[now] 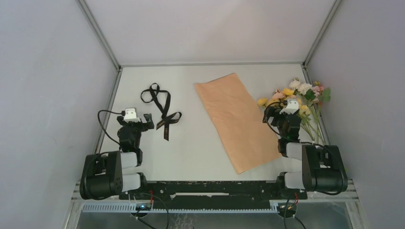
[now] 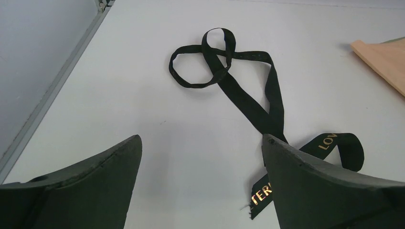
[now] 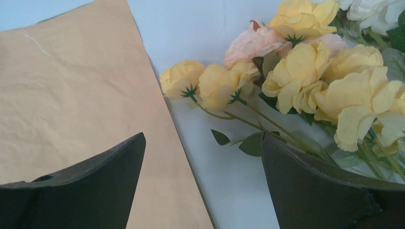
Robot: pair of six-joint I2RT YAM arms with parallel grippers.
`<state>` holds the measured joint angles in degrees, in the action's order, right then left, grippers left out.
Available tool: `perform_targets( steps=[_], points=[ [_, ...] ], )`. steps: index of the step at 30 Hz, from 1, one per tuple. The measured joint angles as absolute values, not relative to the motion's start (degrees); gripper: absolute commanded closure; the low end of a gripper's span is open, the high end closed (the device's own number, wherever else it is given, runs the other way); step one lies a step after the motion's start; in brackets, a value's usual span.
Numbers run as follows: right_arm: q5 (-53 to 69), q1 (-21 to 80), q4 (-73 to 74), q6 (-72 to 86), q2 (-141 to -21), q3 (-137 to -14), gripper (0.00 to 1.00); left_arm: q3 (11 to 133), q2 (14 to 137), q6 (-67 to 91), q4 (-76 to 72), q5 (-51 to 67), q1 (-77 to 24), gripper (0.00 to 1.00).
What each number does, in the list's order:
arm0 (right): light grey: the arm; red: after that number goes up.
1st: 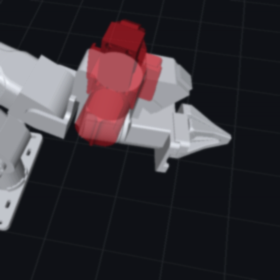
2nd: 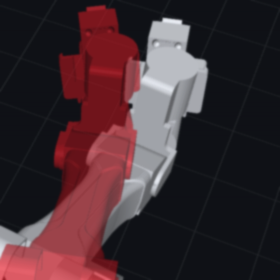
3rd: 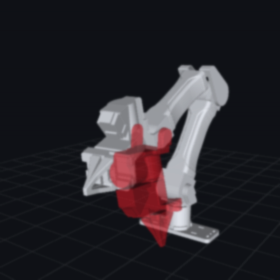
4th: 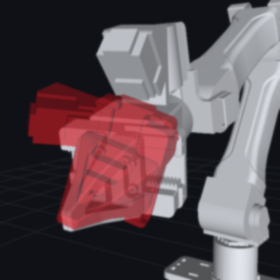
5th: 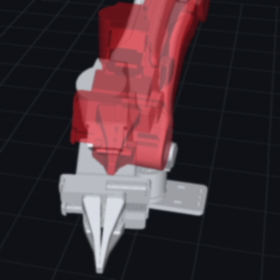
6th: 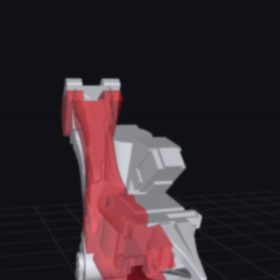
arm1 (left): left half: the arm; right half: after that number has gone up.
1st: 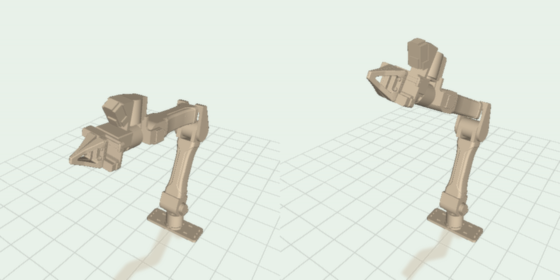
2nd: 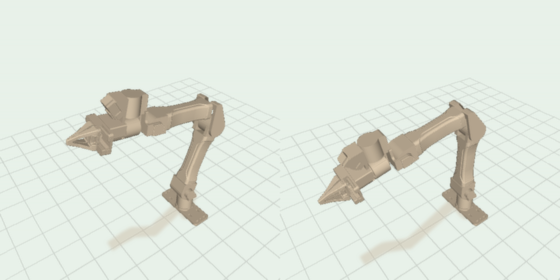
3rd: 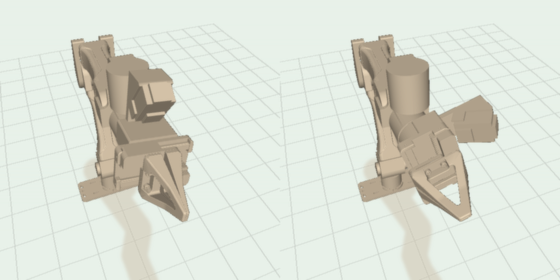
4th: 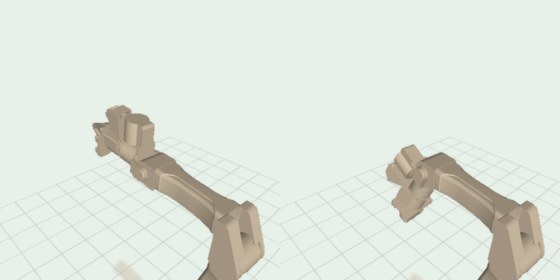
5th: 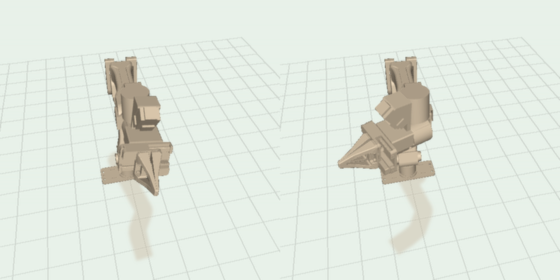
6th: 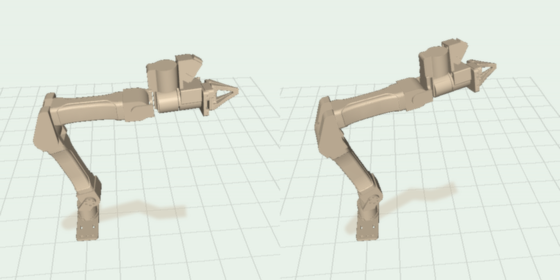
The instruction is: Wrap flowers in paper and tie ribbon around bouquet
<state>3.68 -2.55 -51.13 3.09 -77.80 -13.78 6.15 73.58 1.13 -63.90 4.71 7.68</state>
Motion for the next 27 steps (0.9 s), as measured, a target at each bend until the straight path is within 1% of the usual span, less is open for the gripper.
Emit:
perform_targets(
  steps=[1,2,5,9,10,11,13,15,16,17,19,21,22,24,27],
  points=[
    [3.7,-2.5,-49.5,3.1,-77.3,-14.2,0.04,6.2,73.6,1.1,-63.9,4.7,7.7,0.00],
    [3.8,-2.5,-46.1,3.1,-76.1,-15.3,0.08,6.2,73.6,1.1,-63.9,4.7,7.7,0.00],
    [4.9,-2.6,-32.9,4.6,-70.9,-22.0,0.31,6.2,73.6,1.1,-63.7,4.7,7.7,0.00],
    [7.1,-0.6,-14.1,7.9,-66.5,-36.5,0.52,6.4,73.5,1.0,-62.9,4.2,7.0,0.00],
    [6.9,0.7,-10.1,8.4,-66.3,-39.5,0.55,6.5,73.3,1.1,-62.5,3.9,6.9,0.00],
    [6.1,2.7,-5.9,9.3,-66.3,-42.5,0.57,6.9,72.8,1.1,-61.4,3.4,6.9,0.02],
    [4.2,8.6,3.2,10.6,-67.2,-48.2,0.61,9.3,69.7,1.1,-54.3,3.2,7.0,0.15],
    [2.6,13.9,10.0,11.6,-68.9,-51.5,0.68,16.1,66.0,-0.4,-41.2,5.9,7.3,0.29],
    [1.7,16.5,13.4,12.2,-70.5,-52.8,0.71,21.3,65.1,-1.7,-34.2,8.4,7.3,0.32],
    [0.8,19.0,16.8,12.9,-72.4,-53.7,0.73,26.4,64.8,-3.1,-27.9,10.6,7.2,0.33],
    [-0.3,22.8,22.3,14.4,-76.4,-54.4,0.74,39.7,65.5,-8.5,-11.5,14.7,5.1,0.34],
    [-1.2,25.5,27.2,16.2,-80.6,-54.5,0.74,47.8,65.7,-14.2,-0.6,15.5,0.3,0.31],
    [-1.6,26.5,29.4,17.1,-82.6,-54.5,0.74,49.5,65.3,-17.2,3.7,15.1,-3.3,0.29],
    [-2.5,28.3,32.7,18.5,-86.1,-54.5,0.76,49.0,64.6,-22.7,10.5,14.0,-11.0,0.27],
    [-3.0,31.0,35.0,20.6,-91.2,-54.5,0.78,43.9,66.4,-30.7,18.6,11.6,-21.8,0.27]
  ],
)
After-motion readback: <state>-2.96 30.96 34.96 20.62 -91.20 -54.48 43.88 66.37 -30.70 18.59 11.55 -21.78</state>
